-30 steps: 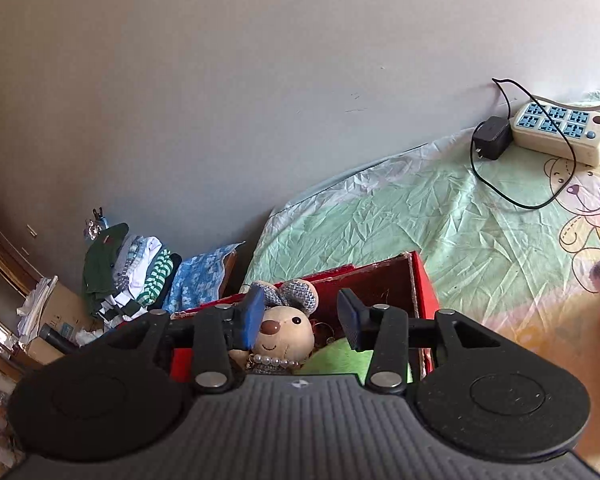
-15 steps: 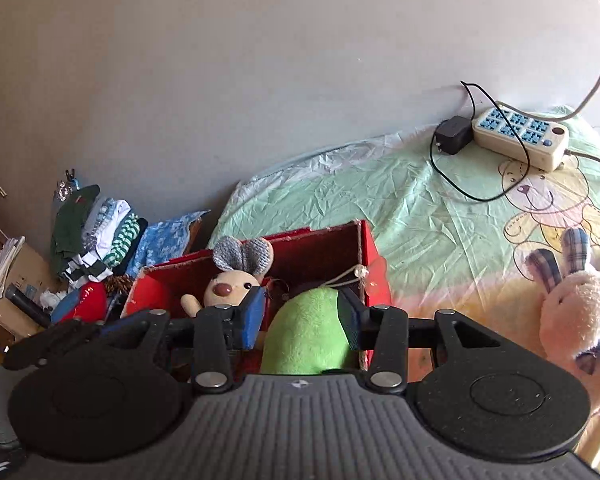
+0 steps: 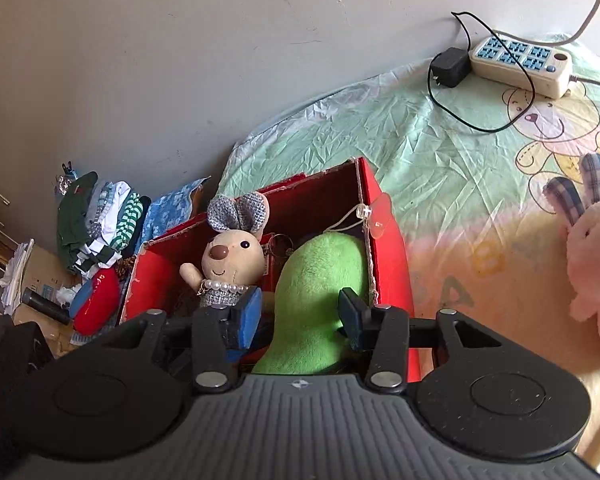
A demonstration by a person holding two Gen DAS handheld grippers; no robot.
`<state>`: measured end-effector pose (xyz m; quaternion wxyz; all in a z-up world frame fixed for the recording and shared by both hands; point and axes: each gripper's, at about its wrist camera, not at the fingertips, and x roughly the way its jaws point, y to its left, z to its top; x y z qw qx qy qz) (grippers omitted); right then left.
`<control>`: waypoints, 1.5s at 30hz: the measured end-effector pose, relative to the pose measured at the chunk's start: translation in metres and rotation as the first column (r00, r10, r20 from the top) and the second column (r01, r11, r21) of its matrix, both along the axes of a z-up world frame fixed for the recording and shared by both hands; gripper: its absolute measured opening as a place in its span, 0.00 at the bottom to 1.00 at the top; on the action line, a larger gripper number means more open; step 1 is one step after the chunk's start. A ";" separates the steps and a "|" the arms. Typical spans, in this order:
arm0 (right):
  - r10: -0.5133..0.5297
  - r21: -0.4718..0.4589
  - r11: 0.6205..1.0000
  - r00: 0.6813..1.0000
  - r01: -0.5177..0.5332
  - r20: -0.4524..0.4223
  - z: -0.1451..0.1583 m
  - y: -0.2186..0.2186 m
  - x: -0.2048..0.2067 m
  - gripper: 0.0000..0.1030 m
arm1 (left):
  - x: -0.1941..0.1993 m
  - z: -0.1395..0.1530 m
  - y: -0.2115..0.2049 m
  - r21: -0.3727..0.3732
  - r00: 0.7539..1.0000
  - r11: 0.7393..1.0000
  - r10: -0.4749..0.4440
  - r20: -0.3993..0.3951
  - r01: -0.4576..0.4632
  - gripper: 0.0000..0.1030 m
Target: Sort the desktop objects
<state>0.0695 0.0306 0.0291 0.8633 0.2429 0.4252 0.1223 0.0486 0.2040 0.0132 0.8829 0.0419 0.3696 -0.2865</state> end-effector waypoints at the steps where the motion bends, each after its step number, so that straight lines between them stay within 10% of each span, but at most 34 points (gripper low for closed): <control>1: -0.002 0.002 1.000 1.000 0.002 0.000 0.000 0.000 -0.001 0.48 | 0.001 0.001 0.003 -0.018 1.000 1.000 0.008 -0.005 -0.008 0.52; 16: -0.037 0.104 0.994 0.999 0.033 0.036 0.009 -0.014 -0.014 0.78 | -0.023 0.052 -0.003 -0.117 0.991 0.991 -0.055 0.123 0.070 0.48; 23: -0.127 0.107 0.988 0.986 0.115 0.107 0.020 -0.044 -0.039 0.64 | -0.020 0.053 -0.016 -0.186 0.995 0.979 -0.071 0.077 0.084 0.53; 31: -0.096 0.080 0.993 0.982 0.084 0.162 0.030 -0.060 -0.038 0.59 | -0.022 0.050 -0.044 -0.091 0.999 0.996 0.012 0.036 -0.009 0.73; 35: 0.019 0.065 0.997 0.985 -0.031 0.171 0.034 -0.053 -0.033 0.59 | -0.028 0.058 -0.054 -0.006 0.996 0.996 0.084 0.032 -0.083 0.58; 45: 0.134 0.055 0.988 0.981 -0.143 0.139 0.033 -0.034 -0.014 0.60 | -0.035 0.062 -0.051 0.123 0.971 0.963 0.235 0.043 -0.239 0.57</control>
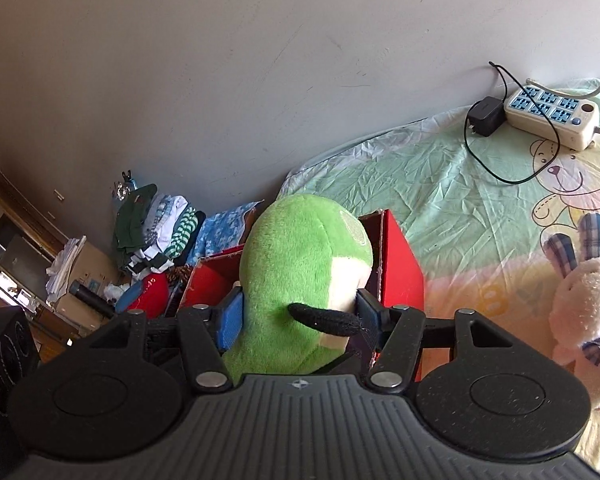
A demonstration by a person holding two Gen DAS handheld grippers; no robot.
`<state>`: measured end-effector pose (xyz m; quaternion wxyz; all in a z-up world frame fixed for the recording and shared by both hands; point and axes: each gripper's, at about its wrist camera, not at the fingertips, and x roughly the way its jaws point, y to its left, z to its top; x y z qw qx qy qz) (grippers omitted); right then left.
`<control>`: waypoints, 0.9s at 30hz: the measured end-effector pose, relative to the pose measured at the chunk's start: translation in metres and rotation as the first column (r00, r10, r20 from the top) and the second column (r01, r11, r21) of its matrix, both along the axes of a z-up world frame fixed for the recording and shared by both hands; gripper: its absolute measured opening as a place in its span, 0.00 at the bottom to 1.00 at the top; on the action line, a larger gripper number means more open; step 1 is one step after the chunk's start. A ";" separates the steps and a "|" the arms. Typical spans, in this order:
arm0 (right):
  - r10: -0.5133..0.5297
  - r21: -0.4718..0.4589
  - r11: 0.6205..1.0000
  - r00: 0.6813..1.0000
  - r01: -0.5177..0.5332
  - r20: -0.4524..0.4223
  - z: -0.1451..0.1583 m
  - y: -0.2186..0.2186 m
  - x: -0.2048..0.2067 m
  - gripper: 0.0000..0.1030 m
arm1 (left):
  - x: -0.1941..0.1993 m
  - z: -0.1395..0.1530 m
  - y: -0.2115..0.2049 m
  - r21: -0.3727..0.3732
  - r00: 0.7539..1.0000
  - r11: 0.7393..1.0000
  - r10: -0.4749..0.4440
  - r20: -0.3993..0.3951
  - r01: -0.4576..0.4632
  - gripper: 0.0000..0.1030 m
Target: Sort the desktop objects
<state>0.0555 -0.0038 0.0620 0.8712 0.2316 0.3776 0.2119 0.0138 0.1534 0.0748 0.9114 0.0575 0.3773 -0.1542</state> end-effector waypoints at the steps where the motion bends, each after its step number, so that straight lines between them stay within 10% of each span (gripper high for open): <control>1: 0.008 -0.006 1.000 1.000 -0.008 -0.005 0.000 0.003 0.003 0.60 | 0.004 -0.001 0.000 0.016 1.000 1.000 0.009 0.002 -0.009 0.57; 27: 0.042 -0.293 0.949 0.967 -0.118 -0.252 -0.041 0.067 0.062 0.60 | 0.047 -0.063 0.039 0.031 0.984 0.999 0.046 -0.172 -0.041 0.82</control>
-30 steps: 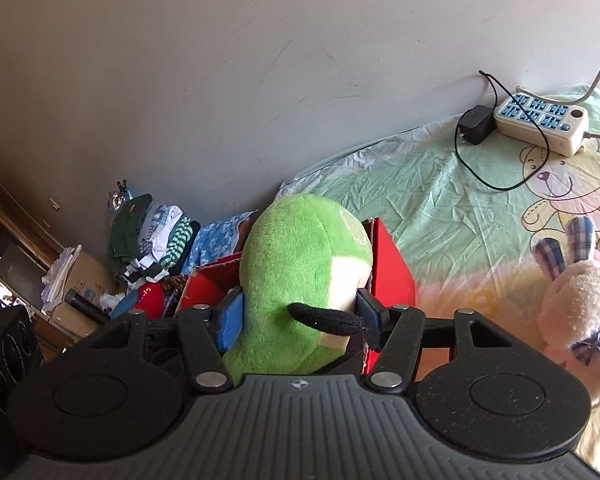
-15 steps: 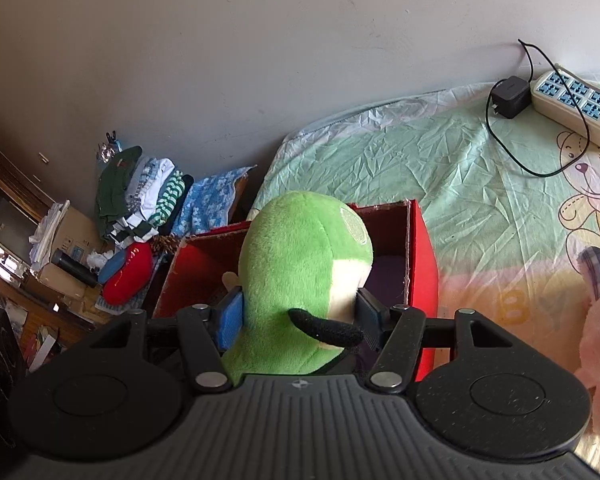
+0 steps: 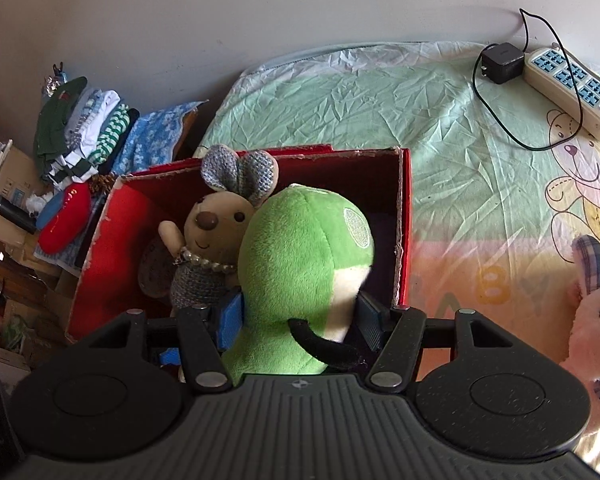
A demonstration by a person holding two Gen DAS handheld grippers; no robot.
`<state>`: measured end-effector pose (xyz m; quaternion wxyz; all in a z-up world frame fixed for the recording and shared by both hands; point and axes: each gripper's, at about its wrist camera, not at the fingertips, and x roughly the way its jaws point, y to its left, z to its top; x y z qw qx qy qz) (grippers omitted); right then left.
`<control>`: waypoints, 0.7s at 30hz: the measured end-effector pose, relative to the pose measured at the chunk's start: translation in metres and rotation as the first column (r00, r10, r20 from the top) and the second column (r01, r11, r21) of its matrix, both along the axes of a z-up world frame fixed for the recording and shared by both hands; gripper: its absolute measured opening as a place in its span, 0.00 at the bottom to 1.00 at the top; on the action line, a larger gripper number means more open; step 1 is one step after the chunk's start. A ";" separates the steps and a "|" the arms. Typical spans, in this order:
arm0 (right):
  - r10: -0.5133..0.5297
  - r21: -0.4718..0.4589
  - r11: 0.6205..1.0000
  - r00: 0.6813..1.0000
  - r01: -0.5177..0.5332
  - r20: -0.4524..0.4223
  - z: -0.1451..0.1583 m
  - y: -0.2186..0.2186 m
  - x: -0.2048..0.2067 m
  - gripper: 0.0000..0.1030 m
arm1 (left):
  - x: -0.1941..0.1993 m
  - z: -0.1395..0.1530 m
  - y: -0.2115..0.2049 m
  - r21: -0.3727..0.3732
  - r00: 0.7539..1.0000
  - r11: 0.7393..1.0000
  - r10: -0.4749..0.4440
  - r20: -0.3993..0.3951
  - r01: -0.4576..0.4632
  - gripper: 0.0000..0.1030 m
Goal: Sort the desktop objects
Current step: 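Lower the green plush into the red box and open the right tool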
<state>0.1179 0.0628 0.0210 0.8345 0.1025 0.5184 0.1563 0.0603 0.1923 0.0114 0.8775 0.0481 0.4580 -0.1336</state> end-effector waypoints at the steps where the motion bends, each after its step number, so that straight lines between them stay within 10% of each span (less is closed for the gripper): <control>1: 0.007 -0.008 1.000 1.000 -0.007 -0.001 0.000 0.002 0.001 0.60 | 0.000 -0.001 0.002 -0.001 1.000 1.000 0.000 -0.004 0.000 0.82; 21: -0.009 0.035 0.999 0.998 0.007 0.054 0.009 -0.001 0.002 0.66 | -0.007 0.001 0.019 -0.108 0.998 0.994 -0.016 -0.068 0.009 0.53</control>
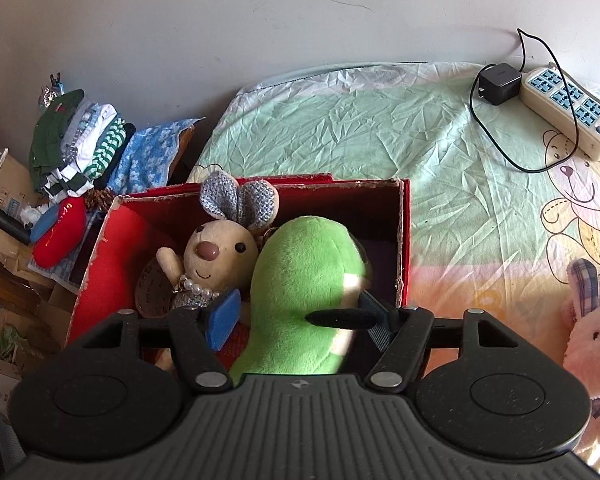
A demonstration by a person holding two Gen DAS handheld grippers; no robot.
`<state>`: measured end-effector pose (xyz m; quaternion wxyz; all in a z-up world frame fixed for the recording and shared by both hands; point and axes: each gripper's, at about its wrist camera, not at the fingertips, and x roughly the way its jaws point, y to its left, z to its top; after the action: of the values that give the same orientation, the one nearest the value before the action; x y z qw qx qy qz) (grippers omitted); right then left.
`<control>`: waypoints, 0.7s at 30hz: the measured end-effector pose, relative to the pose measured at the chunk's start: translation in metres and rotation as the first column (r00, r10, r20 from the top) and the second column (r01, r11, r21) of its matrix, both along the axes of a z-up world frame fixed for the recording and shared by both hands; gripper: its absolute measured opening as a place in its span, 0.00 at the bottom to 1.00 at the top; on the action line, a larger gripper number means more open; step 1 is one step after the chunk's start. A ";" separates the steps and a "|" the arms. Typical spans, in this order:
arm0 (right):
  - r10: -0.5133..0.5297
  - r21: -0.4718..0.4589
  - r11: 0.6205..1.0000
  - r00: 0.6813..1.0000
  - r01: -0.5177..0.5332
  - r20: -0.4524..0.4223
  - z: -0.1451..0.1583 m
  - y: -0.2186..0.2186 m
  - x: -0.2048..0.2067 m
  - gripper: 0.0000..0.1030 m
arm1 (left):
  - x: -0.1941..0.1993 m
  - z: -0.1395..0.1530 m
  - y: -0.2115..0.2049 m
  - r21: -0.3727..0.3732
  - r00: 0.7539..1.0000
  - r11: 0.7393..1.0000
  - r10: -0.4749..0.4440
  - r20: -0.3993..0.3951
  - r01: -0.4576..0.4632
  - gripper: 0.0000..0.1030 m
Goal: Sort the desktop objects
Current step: 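Lower the green plush into the red box and open the right tool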
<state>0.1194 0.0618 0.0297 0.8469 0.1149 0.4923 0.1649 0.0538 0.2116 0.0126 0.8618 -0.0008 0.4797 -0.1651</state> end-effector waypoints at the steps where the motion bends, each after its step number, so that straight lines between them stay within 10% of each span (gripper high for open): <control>1: 0.007 0.019 1.000 1.000 -0.007 -0.002 0.000 -0.001 0.000 0.66 | 0.000 -0.001 -0.002 0.001 1.000 1.000 -0.003 0.001 0.003 0.51; 21: -0.060 0.014 0.998 0.998 0.060 -0.014 -0.009 -0.004 0.000 0.52 | 0.004 -0.007 -0.017 -0.024 0.998 0.998 -0.062 0.000 0.062 0.27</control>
<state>0.1194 0.0573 0.0211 0.8472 0.1368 0.4932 0.1423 0.0580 0.1943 0.0060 0.8560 0.0038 0.4778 -0.1974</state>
